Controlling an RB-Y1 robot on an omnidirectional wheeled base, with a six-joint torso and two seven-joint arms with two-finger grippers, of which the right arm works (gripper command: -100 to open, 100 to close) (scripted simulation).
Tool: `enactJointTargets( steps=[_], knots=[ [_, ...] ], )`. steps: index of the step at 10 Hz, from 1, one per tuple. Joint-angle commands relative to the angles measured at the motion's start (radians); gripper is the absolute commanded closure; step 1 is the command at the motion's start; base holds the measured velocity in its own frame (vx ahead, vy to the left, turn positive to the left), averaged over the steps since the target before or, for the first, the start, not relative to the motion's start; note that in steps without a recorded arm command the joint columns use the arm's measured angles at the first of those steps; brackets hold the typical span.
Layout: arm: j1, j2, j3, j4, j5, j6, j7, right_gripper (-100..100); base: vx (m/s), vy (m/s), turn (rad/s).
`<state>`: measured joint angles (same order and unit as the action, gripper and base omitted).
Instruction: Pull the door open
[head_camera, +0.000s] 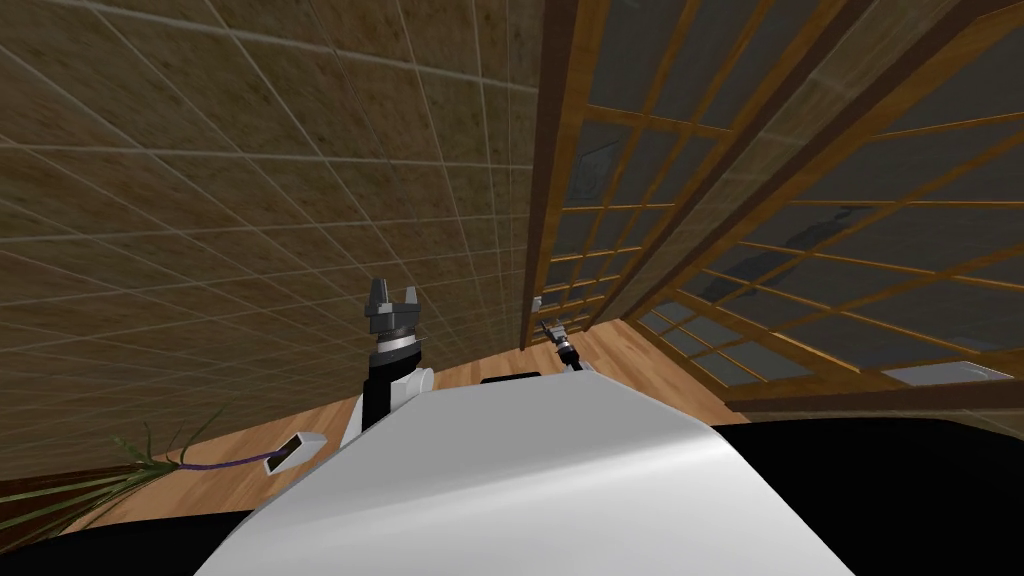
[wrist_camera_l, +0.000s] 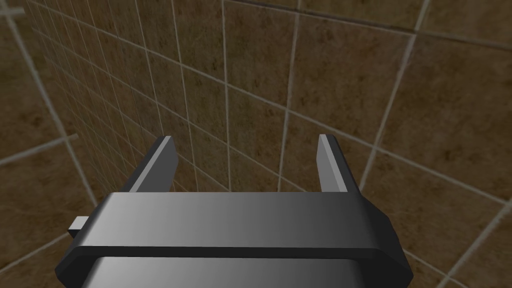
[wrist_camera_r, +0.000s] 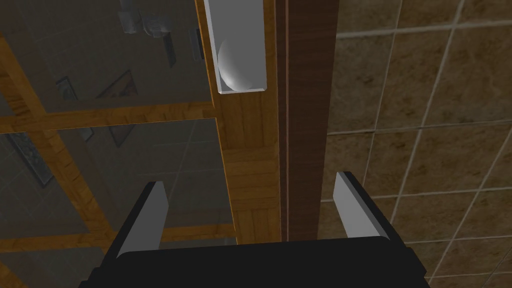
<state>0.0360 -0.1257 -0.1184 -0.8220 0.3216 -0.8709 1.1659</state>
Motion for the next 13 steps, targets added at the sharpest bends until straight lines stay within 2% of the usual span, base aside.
enactJointTargets(
  steps=[1, 2, 3, 4, 6, 7, 13],
  knots=[
    [-0.007, -0.001, 0.000, 0.029, 0.010, -0.004, 0.025, -100, 0.053, -0.053, 0.077],
    [-0.011, -0.001, 0.000, 0.046, 0.014, -0.007, 0.035, -100, 0.051, -0.048, 0.052],
    [-0.012, -0.002, -0.001, 0.041, 0.011, -0.008, 0.027, -100, 0.021, -0.022, 0.012],
    [-0.018, -0.006, -0.037, 0.064, 0.001, -0.011, 0.043, -100, -0.020, 0.006, 0.208],
    [-0.022, -0.009, -0.068, 0.081, -0.008, -0.013, 0.054, -100, -0.031, 0.011, 0.176],
    [-0.028, -0.011, -0.103, 0.101, -0.018, -0.016, 0.067, -100, -0.015, 0.008, 0.252],
    [-0.055, -0.014, -0.218, 0.168, -0.049, -0.024, 0.111, -100, 0.022, -0.025, 0.189]
  ],
)
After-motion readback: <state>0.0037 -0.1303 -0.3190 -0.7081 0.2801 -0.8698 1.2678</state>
